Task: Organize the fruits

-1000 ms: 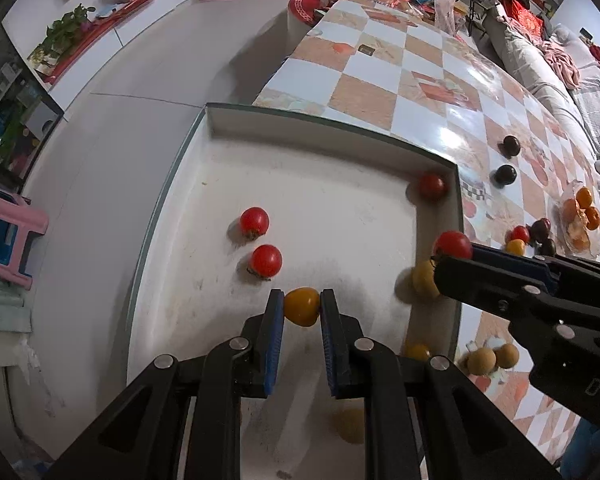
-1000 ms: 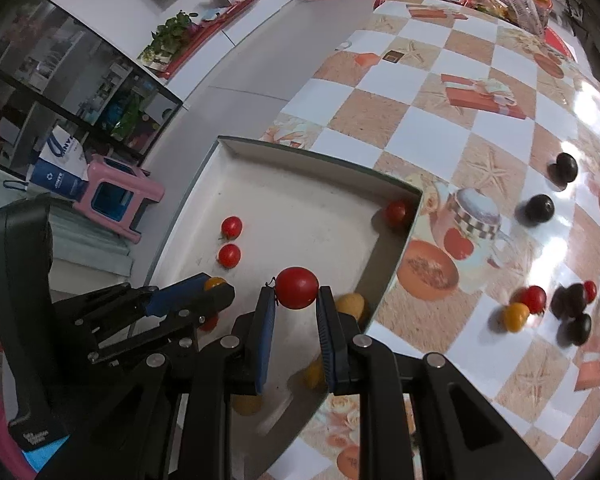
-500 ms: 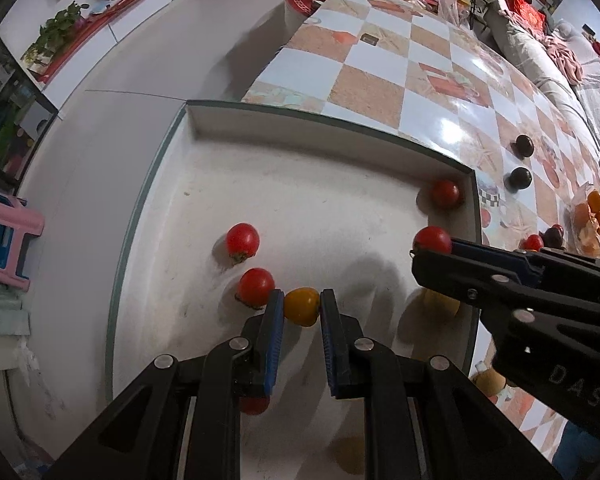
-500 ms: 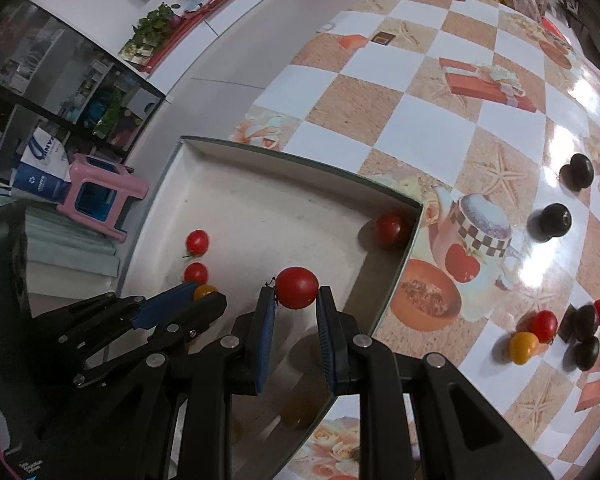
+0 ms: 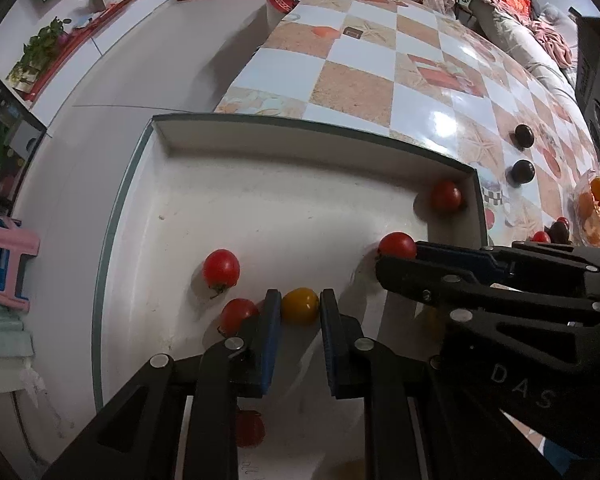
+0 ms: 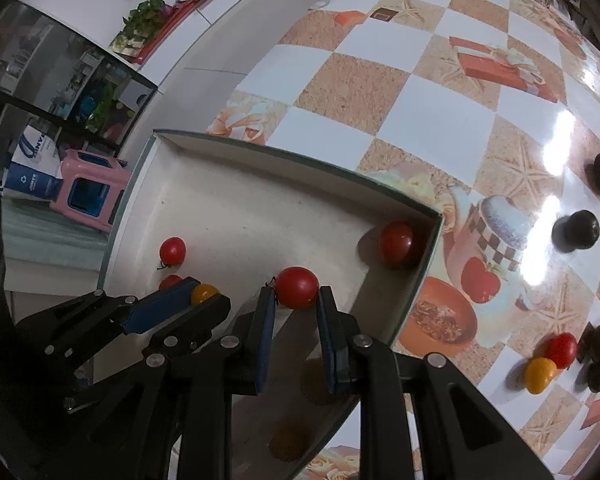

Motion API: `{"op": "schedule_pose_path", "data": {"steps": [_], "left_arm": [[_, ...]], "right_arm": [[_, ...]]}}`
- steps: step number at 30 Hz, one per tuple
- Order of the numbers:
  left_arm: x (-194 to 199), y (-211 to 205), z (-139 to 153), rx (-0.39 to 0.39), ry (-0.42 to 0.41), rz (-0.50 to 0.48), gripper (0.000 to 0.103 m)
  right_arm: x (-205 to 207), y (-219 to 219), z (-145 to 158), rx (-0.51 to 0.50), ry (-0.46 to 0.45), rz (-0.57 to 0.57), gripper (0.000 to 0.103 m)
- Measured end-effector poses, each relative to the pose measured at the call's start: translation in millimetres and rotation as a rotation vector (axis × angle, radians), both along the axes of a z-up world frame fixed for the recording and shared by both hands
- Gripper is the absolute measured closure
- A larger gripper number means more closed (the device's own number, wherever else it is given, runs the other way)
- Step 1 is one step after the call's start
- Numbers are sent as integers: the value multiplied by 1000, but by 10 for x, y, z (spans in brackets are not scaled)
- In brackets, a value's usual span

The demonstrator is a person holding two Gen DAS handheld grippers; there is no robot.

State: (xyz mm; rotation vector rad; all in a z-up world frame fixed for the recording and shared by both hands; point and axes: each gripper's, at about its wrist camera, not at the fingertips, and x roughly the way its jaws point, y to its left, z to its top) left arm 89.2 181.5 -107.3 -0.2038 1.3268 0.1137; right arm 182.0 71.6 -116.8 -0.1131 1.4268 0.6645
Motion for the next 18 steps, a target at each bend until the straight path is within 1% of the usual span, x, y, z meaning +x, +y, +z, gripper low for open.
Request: {"op": "schedule_pose_path", "data": {"steps": [1, 2, 3, 4, 5, 6, 7, 9, 11, 12, 14, 15, 16, 17, 18], "left_arm": [[2, 12, 1, -6, 0, 2, 82], [1, 18, 0, -15, -1, 0, 66], [-2, 19, 3, -27, -3, -2, 42], [-19, 8, 39, -38, -26, -7, 36], [-29, -17, 72, -12, -39, -11, 25], [-31, -39, 91, 18, -43, -12, 19], [-39, -57, 113, 38, -48, -15, 19], [-46, -50, 113, 23, -37, -15, 19], [-60, -25, 113, 13, -29, -9, 19], [-73, -15, 121, 12, -31, -7, 19], [-105, -1, 156, 8, -34, -7, 19], [-120, -3, 175, 13, -35, -10, 14], [-132, -13, 199, 37, -36, -17, 4], [-159, -22, 232, 58, -38, -22, 0], [-179, -35, 269, 68, -46, -30, 0]], "right_arm": [[0, 9, -5, -1, 1, 0, 79], [0, 15, -5, -2, 0, 1, 79], [1, 21, -5, -3, 2, 1, 79], [6, 23, -1, 0, 7, -1, 78], [10, 12, -4, 4, 12, -5, 76], [11, 10, 2, 6, 12, -8, 75], [18, -3, 1, 5, 11, -9, 73], [17, -25, 8, 3, 9, -13, 70], [23, -64, 32, 26, 23, -23, 52], [23, -86, 53, 48, 34, -30, 48], [-7, -78, 114, 61, 25, -31, 34], [-18, -75, 144, 63, 20, -29, 32], [-34, -73, 185, 65, 18, -30, 27], [-43, -89, 212, 67, 17, -33, 26], [-58, -106, 254, 68, 14, -39, 25]]}}
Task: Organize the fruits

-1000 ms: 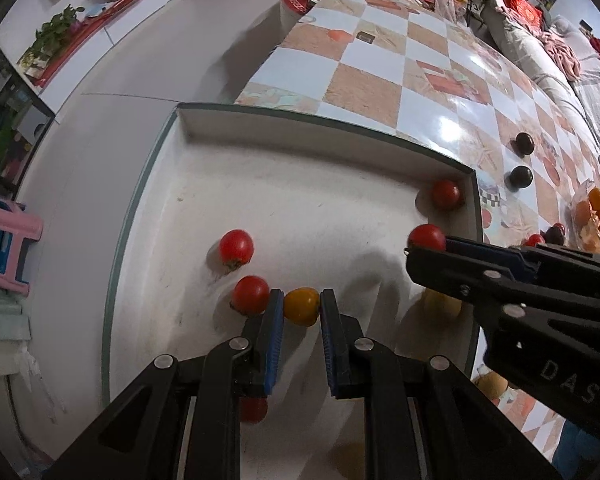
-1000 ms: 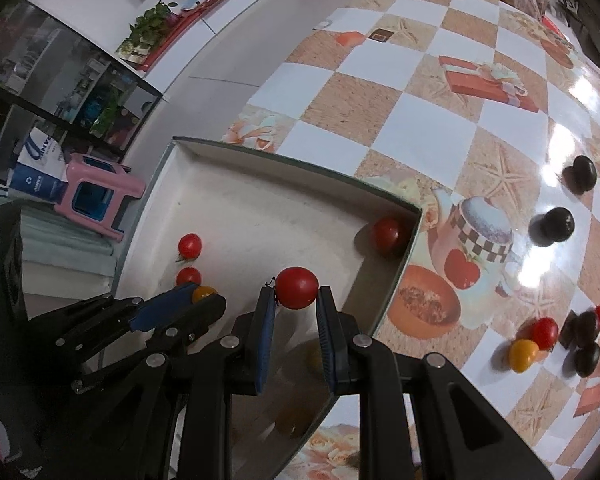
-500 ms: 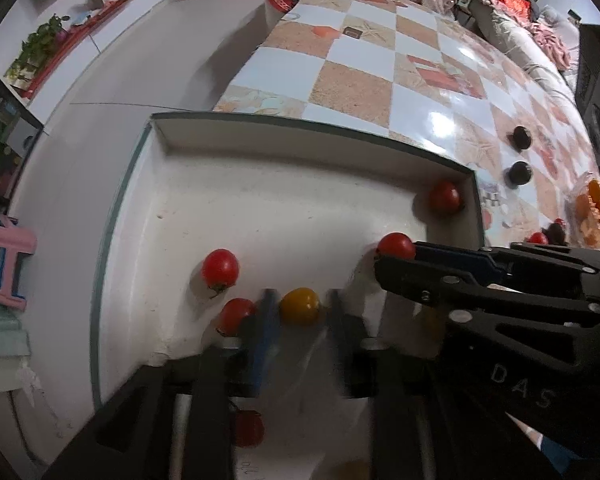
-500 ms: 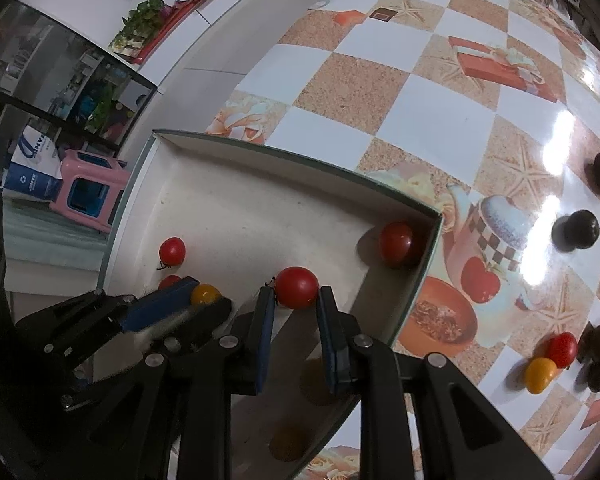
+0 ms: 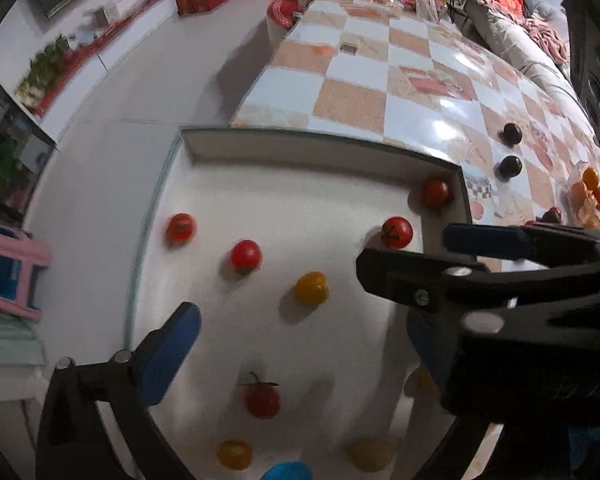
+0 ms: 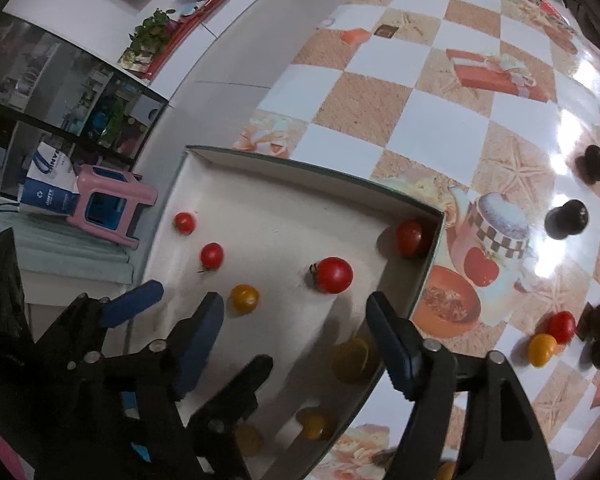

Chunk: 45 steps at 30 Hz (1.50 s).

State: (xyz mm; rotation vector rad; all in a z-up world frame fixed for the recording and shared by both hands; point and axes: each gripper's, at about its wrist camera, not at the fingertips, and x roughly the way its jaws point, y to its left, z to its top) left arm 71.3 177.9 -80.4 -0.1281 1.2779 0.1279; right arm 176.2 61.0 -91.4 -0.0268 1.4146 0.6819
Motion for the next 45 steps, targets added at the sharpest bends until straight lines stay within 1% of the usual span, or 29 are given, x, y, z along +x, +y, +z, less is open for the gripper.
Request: {"op": "schedule_pose_path", "data": {"steps": [3, 6, 9, 10, 11, 14, 17, 22, 30, 36, 40, 45], "left_arm": [[-56, -36, 121, 18, -18, -18, 0], [-114, -59, 241, 65, -26, -13, 0], [-148, -45, 313, 47, -34, -8, 0], [-169, -48, 341, 37, -24, -6, 0], [-147, -53, 328, 33, -15, -6, 0], [-172, -85, 328, 35, 22, -14, 0], [-237, -119, 333, 19, 57, -21, 0], [-358, -206, 331, 14, 111, -45, 0], [-520, -271, 350, 30, 136, -63, 0], [-629, -288, 335, 34, 149, -62, 0], [-678, -343, 332, 52, 153, -79, 0], [-701, -364, 328, 46, 162, -79, 0]], "right_arm": [[-56, -63, 111, 3, 0, -23, 22], [-133, -134, 199, -12, -9, -28, 19], [-228, -224, 284, -36, -25, -39, 13], [-245, -243, 301, -42, -26, -45, 8], [-265, -276, 326, -51, -29, -56, 0], [-327, -340, 406, -77, -58, -82, 0], [-408, -405, 466, -121, -95, -85, 0], [-518, -431, 499, -179, -92, -72, 0], [-690, -465, 494, -231, -76, -50, 0], [-794, -456, 475, -245, -71, -42, 0], [-850, -437, 465, -250, -69, -30, 0], [-892, -422, 440, -262, -68, -21, 0]]}}
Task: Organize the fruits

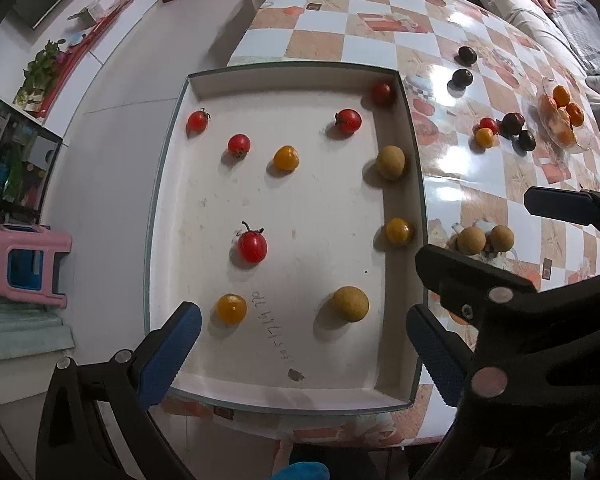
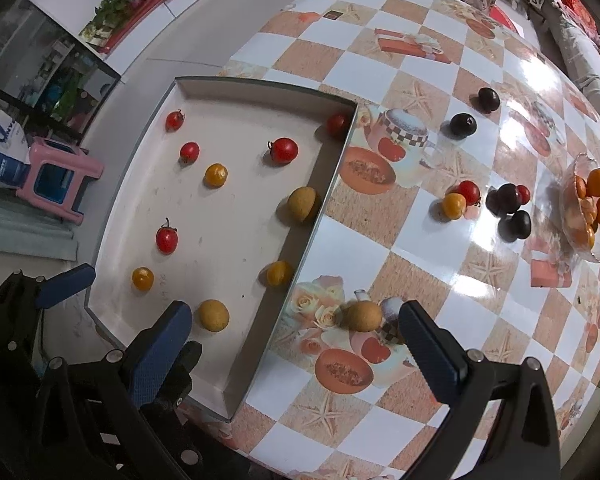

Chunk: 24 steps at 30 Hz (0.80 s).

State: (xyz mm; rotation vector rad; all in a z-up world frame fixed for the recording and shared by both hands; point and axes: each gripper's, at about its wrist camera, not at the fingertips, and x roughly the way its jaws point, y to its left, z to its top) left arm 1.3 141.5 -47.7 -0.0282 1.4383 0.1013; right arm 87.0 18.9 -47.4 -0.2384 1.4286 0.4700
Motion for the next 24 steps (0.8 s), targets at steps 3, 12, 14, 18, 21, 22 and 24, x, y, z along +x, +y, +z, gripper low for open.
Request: {"op": "schedule_pose_path", "data": {"steps": [3, 12, 14, 18, 21, 22, 24], "left_arm": [[-10, -4, 3, 0, -1, -3, 0], [-19, -27, 0, 6, 4, -16, 0], [-22, -30, -4, 13, 4, -21, 0], [-20, -39, -8, 23, 4, -33, 0], [-17, -39, -17, 23, 5, -35, 0], [-17, -38, -22, 23, 7, -35, 0], [-17, -35, -33, 22, 10, -35, 0]], "right_arm": [[-16, 2, -12, -10, 0, 3, 0], [-22, -37, -29, -20, 3, -10, 0], [-21, -40, -30, -20, 3, -11, 0], [-20, -38, -46, -19, 8, -13, 0], [-12, -38, -63, -17, 12, -16, 0], [-12, -36, -70, -18, 13, -16, 0], [-11, -35, -77, -18, 14, -16, 0]]}}
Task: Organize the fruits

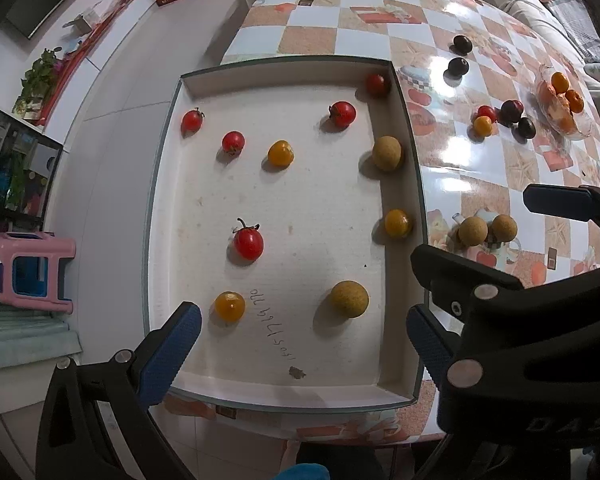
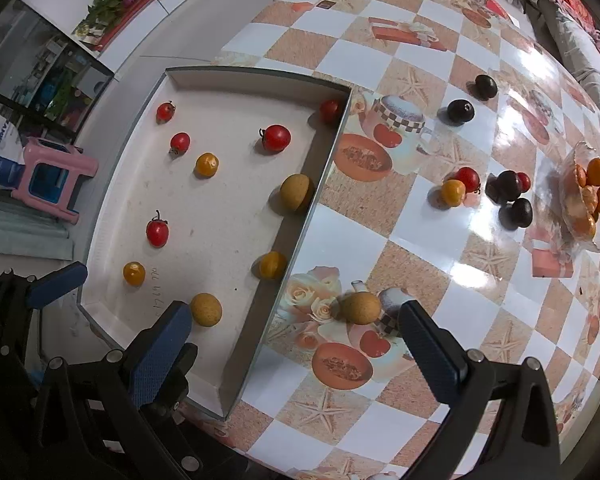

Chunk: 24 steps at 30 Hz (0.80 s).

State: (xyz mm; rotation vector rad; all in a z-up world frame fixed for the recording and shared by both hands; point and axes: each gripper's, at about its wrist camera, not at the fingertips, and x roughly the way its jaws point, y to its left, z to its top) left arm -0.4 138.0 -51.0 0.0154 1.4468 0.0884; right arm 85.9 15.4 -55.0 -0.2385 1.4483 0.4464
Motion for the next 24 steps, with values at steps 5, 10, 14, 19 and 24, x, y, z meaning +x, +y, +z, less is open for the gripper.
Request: {"op": "schedule_pose_path", "data": {"steps": [5, 10, 14, 19, 24], "left_arm": [[-1, 13, -21, 1, 7, -3, 0], [6, 23, -33, 7, 10, 2, 0], [15, 24, -22, 9, 8, 5, 0], [11, -7, -32, 13, 12, -2, 0], [6, -36, -40, 12, 16, -6, 0]], "right_arm": [[-7, 6, -35, 0, 10, -1, 0], [-4, 21, -46, 2, 11, -1, 0], [17, 34, -50, 4, 10, -1, 0], [17, 29, -51, 3, 10, -1, 0], [34, 18, -58, 4, 12, -6, 0]]}}
